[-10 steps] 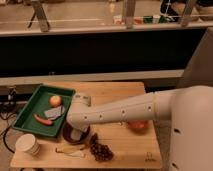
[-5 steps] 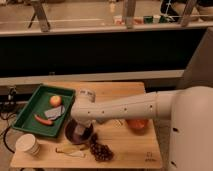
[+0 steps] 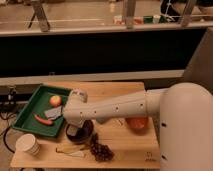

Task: Wipe purple bowl with eraser

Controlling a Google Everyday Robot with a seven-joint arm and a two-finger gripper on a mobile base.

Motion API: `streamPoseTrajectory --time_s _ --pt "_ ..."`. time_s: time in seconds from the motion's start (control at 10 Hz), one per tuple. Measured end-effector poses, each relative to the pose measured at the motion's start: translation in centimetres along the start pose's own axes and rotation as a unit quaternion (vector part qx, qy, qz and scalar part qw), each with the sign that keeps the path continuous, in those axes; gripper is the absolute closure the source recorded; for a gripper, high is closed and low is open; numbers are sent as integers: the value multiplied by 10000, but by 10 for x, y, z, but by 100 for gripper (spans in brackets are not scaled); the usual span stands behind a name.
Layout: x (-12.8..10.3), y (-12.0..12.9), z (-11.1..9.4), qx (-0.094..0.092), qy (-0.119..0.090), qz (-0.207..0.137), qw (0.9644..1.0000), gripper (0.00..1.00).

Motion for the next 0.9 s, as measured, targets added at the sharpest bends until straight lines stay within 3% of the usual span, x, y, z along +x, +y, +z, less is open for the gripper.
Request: streamPoseTrajectory --time_s 0.3,0.5,0.9 --pt "-19 9 -14 85 -52 -112 9999 100" --pt "-21 28 -21 8 -24 -87 10000 100" --pt "-1 75 -24 -197 109 212 9995 100"
